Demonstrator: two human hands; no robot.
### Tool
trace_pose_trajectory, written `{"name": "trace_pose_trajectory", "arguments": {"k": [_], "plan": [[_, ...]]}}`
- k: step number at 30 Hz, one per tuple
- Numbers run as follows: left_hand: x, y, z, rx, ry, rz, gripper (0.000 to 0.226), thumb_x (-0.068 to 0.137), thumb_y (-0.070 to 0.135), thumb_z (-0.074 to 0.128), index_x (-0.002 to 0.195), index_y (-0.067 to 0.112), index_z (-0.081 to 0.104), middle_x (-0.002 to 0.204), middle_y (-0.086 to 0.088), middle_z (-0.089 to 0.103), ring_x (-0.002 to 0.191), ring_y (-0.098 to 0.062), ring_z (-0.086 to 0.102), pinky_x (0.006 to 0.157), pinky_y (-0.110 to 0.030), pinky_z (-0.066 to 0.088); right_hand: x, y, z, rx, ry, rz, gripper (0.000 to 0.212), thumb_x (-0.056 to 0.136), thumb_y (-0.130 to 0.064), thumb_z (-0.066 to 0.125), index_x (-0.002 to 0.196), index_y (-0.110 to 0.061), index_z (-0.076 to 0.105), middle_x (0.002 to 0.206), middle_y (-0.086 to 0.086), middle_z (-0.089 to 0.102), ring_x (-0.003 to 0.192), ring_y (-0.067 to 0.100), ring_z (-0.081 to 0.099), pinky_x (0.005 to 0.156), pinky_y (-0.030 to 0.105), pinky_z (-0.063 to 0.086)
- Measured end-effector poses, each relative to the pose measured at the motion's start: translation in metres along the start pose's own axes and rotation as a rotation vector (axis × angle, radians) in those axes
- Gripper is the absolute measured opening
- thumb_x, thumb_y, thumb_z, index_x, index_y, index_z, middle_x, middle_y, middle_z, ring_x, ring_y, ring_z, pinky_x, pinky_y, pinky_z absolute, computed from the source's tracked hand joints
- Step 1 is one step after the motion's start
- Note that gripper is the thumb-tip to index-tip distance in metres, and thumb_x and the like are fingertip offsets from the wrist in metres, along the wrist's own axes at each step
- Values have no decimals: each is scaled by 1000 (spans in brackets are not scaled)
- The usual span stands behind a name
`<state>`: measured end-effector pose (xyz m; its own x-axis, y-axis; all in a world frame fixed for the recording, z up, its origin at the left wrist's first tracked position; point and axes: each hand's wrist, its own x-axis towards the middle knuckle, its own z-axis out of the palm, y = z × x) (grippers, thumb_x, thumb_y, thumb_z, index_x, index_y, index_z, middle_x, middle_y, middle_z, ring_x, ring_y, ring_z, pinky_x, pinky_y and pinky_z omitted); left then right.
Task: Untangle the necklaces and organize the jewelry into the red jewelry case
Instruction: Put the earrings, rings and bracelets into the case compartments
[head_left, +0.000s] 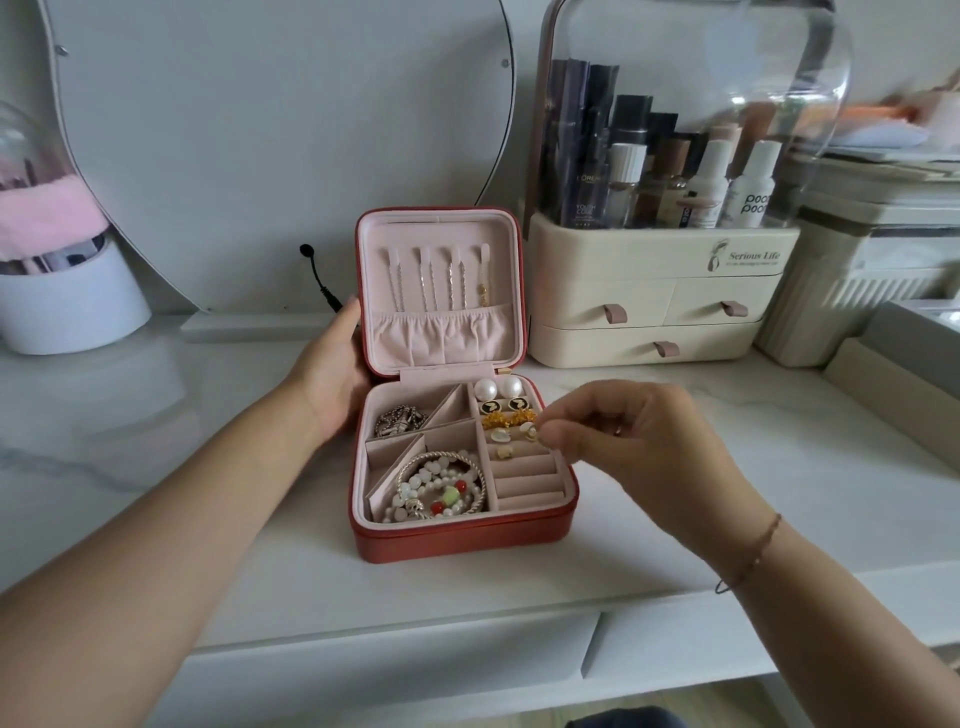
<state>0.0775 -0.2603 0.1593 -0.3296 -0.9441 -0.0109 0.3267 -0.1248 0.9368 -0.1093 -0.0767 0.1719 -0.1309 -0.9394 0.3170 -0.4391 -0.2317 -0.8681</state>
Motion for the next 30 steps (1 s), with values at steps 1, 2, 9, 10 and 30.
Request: {"name": "trace_pose_trajectory", "arguments": {"k": [1, 2, 9, 10, 30], "plan": [[0, 0, 0, -6, -1, -6, 45, 98, 44, 42, 132, 19, 57, 122, -6, 67, 109, -21, 65, 76, -26, 58, -1, -1, 4, 5, -34, 3, 9, 78, -12, 74, 75, -20, 74, 69, 4, 72, 63, 15, 63, 66, 33, 52], [1, 0, 0, -12, -3, -10, 45, 99, 44, 41, 132, 18, 57, 123, -6, 67, 110, -21, 65, 77, -27, 58, -1, 0, 7, -8, -58, 1, 10, 78, -10, 74, 76, -20, 74, 69, 3, 72, 63, 12, 64, 65, 29, 52], [3, -1, -3, 21, -12, -2, 42, 97, 45, 44, 126, 19, 62, 120, -6, 68, 109, -21, 65, 93, -35, 51, 2, -2, 11, -97, -127, -46, 14, 78, -7, 73, 77, -21, 73, 70, -13, 70, 60, -1, 62, 58, 9, 44], [3, -1, -3, 22, -17, -3, 43, 97, 45, 44, 126, 19, 61, 120, -5, 68, 110, -21, 65, 93, -35, 51, 2, -2, 11, -108, -143, -52, 16, 79, -7, 73, 77, -22, 73, 71, -14, 70, 62, -1, 63, 60, 9, 45], [1, 0, 0, 4, -29, 18, 33, 97, 43, 44, 106, 23, 68, 104, 0, 74, 91, -14, 71, 71, -24, 58, 22, 10, 8, -483, -227, -423, 14, 76, -9, 71, 82, -20, 74, 82, -12, 54, 67, 12, 53, 65, 13, 41]]}}
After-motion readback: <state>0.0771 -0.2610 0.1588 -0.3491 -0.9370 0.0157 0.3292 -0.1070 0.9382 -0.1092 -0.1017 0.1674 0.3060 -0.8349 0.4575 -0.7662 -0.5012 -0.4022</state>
